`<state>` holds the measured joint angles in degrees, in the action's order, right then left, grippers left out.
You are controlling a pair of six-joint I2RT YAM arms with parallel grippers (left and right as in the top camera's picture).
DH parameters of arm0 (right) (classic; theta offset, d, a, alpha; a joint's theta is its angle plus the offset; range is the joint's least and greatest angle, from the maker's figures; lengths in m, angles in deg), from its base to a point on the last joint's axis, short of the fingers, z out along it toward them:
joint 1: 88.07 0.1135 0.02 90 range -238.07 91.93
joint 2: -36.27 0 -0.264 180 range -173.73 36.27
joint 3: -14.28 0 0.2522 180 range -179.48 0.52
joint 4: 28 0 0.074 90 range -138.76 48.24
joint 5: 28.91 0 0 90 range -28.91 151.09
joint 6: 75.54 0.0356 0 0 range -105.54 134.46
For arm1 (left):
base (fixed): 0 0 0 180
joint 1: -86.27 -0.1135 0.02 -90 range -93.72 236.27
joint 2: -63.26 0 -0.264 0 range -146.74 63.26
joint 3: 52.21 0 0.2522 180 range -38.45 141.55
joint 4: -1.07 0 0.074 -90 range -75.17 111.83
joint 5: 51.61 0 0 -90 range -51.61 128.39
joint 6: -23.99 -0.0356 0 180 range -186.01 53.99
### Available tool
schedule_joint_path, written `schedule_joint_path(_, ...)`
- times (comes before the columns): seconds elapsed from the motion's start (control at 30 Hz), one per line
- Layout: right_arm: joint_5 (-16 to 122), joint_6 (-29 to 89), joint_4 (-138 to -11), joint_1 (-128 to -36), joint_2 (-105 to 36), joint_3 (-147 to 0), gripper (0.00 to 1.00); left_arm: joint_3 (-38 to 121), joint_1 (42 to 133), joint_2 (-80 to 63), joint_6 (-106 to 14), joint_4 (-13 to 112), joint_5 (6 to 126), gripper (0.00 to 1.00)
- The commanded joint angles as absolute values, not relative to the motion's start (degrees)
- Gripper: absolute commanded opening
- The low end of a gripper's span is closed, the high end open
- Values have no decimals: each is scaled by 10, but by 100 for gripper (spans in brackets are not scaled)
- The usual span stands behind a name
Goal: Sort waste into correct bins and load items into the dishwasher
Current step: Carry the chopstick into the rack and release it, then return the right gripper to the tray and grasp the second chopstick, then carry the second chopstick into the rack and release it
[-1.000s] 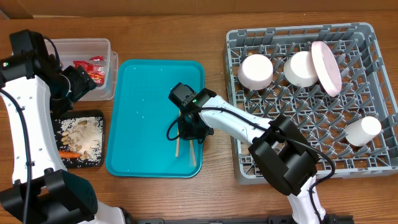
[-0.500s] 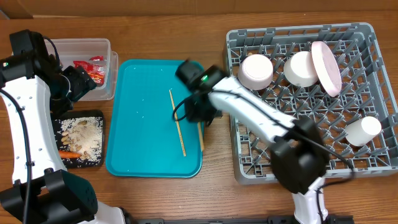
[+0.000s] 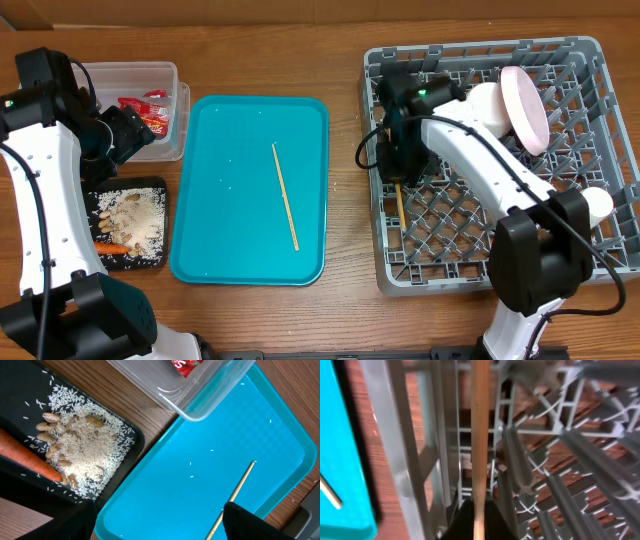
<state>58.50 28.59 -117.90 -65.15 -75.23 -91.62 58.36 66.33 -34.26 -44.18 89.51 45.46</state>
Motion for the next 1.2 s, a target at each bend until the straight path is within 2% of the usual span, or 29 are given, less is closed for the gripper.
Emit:
schedule_joint_path(0.0, 580, 277, -1186, -649, -745, -927, 22, 590, 664, -346, -457, 896, 453, 82)
schedule_joint_path(0.03, 580, 277, -1189, -649, -742, -934, 25, 590, 664, -346, -457, 896, 453, 82)
schedule_joint_path(0.1, 580, 277, -1200, -649, -725, -985, 40, 590, 664, -346, -457, 896, 453, 82)
schedule_joint_path(0.2, 565, 277, -1202, -644, -714, -1055, 50, 590, 664, -346, -457, 896, 453, 82)
schedule_joint_path(0.33, 478, 278, -1154, -610, -717, -1082, 48, 590, 664, -346, -457, 896, 453, 82)
schedule_joint_path(0.53, 477, 296, -1096, -493, -810, -1046, 47, 590, 664, -346, -457, 896, 453, 82)
schedule_joint_path(0.67, 493, 327, -1064, -447, -883, -1045, 46, 590, 664, -346, -457, 896, 453, 83)
schedule_joint_path(0.8, 499, 360, -1034, -411, -957, -1045, 39, 590, 664, -346, -457, 896, 453, 83)
schedule_joint_path(0.9, 514, 360, -1033, -408, -972, -1045, 20, 590, 664, -346, -457, 896, 453, 83)
schedule_joint_path(0.93, 524, 367, -1033, -408, -974, -1045, 10, 590, 664, -346, -457, 896, 453, 83)
schedule_joint_path(0.97, 532, 373, -1034, -408, -974, -1045, 4, 590, 664, -346, -457, 896, 453, 83)
schedule_joint_path(1.17, 553, 390, -1074, -428, -961, -1067, 4, 590, 664, -346, -457, 896, 453, 83)
